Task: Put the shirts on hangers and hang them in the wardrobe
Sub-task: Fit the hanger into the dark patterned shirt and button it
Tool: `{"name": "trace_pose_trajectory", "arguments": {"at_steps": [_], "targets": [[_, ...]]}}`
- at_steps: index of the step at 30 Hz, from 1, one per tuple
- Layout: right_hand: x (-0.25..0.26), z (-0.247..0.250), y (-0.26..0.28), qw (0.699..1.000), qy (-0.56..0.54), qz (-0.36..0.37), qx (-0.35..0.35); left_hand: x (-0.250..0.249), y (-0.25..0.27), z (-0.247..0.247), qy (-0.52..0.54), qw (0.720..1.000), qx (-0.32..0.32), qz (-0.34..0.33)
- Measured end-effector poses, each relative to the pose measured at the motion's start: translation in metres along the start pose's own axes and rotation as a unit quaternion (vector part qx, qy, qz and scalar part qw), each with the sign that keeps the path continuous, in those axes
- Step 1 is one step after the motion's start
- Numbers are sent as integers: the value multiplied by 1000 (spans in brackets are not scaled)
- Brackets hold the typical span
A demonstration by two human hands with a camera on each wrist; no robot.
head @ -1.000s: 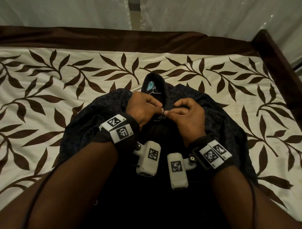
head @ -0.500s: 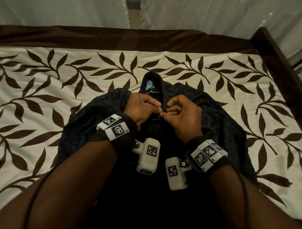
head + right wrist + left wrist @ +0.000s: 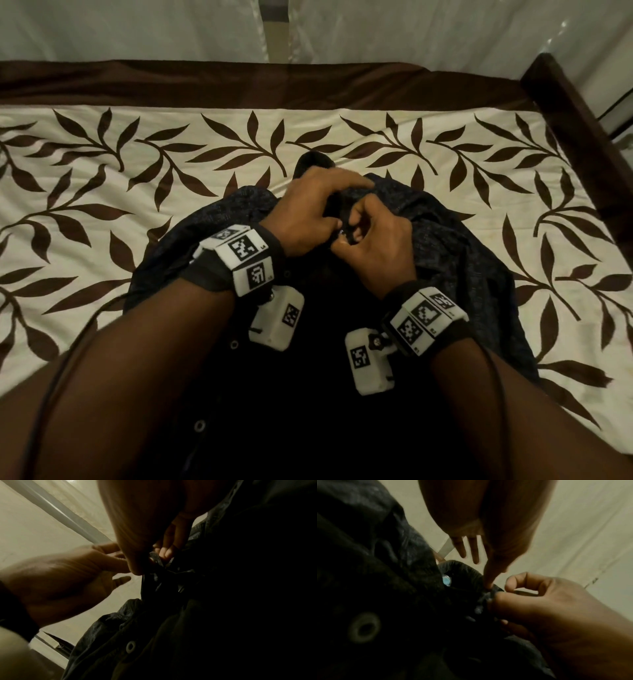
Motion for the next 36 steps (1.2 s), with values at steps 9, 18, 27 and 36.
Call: {"name": "trace_pose_trajectory", "arguments": {"at_steps": [9, 18, 27, 36], "targets": [[-4, 7, 6, 996, -5, 33, -79, 5, -20, 5, -96, 979, 177, -33], [-15, 1, 20, 983, 18, 80, -163, 10, -5, 3, 72, 992, 97, 33], [-9, 3, 19, 970, 61, 140, -188, 11, 12, -5, 129, 991, -12, 22], [-5, 8, 19, 974, 41, 134, -178, 12, 16, -14, 255, 954, -66, 146]]}}
Point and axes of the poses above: each hand's wrist, its own y-axis away from the middle knuckle, its own z-axis out of the back of the hand, x = y × z, the point moved 3 cm from there along -y, towards the middle knuckle, and after that the axes turned 4 degrees about x, right-handed, at the moved point
